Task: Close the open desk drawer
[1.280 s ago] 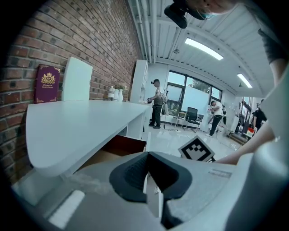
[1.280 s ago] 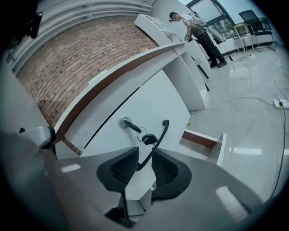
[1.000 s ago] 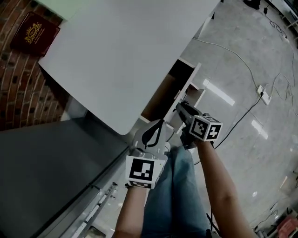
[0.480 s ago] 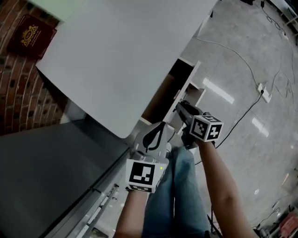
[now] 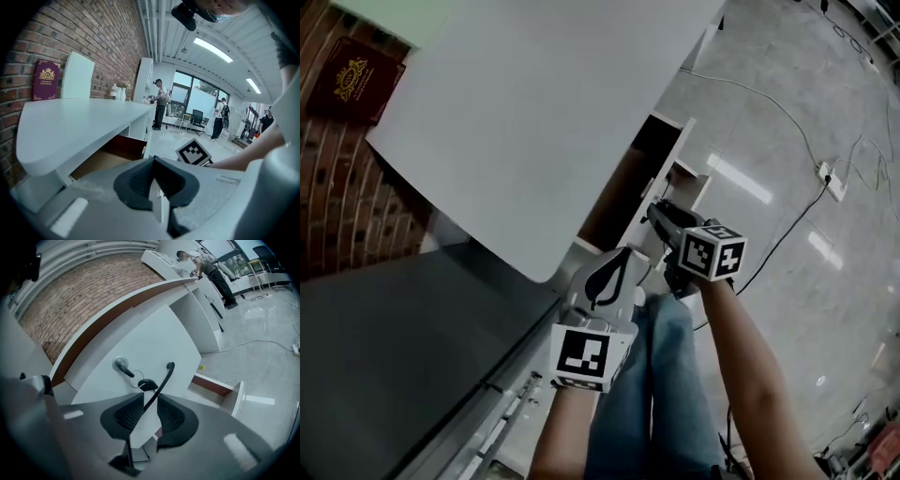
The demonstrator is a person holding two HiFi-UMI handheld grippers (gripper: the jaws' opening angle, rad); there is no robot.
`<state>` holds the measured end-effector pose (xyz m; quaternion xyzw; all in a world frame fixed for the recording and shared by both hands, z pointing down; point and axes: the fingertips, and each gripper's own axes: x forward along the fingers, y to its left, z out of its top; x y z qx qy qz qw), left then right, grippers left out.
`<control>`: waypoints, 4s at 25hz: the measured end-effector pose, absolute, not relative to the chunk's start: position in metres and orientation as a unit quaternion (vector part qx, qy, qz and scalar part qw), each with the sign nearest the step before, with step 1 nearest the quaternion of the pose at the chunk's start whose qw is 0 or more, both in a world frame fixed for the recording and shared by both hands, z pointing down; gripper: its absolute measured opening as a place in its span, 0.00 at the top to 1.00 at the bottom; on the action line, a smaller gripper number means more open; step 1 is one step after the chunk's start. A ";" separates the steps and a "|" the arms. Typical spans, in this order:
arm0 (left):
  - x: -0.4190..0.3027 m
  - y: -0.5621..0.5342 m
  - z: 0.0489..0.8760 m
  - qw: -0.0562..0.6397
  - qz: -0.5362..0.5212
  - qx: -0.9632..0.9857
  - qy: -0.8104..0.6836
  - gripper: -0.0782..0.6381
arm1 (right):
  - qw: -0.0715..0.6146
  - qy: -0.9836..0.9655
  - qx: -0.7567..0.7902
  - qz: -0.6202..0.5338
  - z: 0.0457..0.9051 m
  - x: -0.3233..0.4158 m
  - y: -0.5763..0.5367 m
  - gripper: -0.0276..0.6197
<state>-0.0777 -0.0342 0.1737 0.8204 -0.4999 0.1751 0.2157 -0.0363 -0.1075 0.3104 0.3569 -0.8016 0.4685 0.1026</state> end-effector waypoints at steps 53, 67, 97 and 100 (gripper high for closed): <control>-0.101 -0.033 0.215 0.240 0.212 0.790 -0.523 0.89 | 0.093 -0.835 0.268 0.472 0.311 -0.126 -0.152 0.79; -0.130 -0.020 0.221 0.226 0.204 0.748 -0.590 0.89 | 0.068 -0.840 0.230 0.487 0.312 -0.143 -0.161 0.79; -0.101 -0.010 0.231 0.229 0.210 0.745 -0.590 0.89 | -0.003 -0.804 0.258 0.536 0.323 -0.057 -0.127 0.96; -0.086 -0.016 0.232 0.226 0.210 0.749 -0.586 0.89 | -0.019 -0.797 0.269 0.540 0.325 -0.025 -0.121 0.96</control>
